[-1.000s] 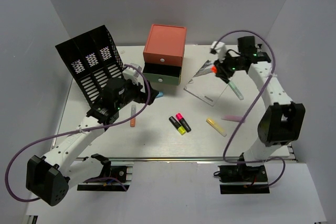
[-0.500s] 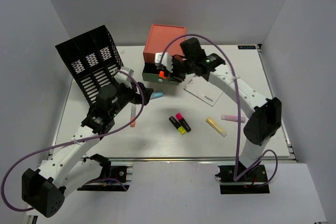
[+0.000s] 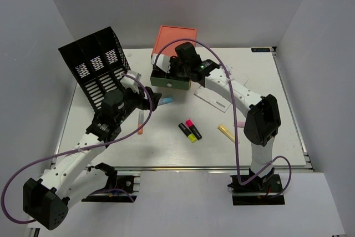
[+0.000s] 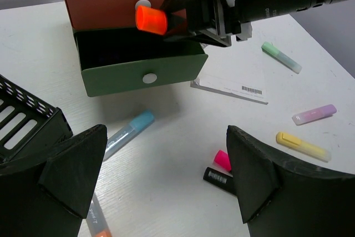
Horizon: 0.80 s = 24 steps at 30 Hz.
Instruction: Organize the desk
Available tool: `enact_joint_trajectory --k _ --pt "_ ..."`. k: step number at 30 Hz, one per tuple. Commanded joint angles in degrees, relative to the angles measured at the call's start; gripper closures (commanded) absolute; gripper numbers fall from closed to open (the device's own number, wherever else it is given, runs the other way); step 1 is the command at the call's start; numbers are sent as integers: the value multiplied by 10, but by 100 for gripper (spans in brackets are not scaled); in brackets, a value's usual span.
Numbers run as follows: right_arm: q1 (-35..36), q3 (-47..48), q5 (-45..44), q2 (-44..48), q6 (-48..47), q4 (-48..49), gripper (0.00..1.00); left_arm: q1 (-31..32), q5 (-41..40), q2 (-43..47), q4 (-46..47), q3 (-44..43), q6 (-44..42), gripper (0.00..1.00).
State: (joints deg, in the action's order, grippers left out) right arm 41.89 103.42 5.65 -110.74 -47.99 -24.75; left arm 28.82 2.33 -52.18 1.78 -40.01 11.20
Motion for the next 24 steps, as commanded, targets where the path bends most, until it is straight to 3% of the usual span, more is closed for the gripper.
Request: enact_joint_trajectory --k 1,5,9,14,20,22,24 --pt "-1 6 -38 7 4 52 86 -2 -3 3 9 1 -4 2" --pt "-1 0 -51 -6 -4 56 77 -2 -3 3 8 1 -5 2" --pt "-2 -2 -53 -11 3 53 52 -2 1 3 10 2 -5 2" --pt "-3 -1 -53 -7 15 52 43 -2 47 -12 23 1 2 2" --pt "-5 -1 -67 14 36 51 45 -2 94 -33 43 5 41 2" --pt "-9 -4 -61 26 68 45 52 6 119 -34 58 10 45 2" --pt "-24 -13 -23 55 133 23 77 11 151 -39 82 23 64 3"
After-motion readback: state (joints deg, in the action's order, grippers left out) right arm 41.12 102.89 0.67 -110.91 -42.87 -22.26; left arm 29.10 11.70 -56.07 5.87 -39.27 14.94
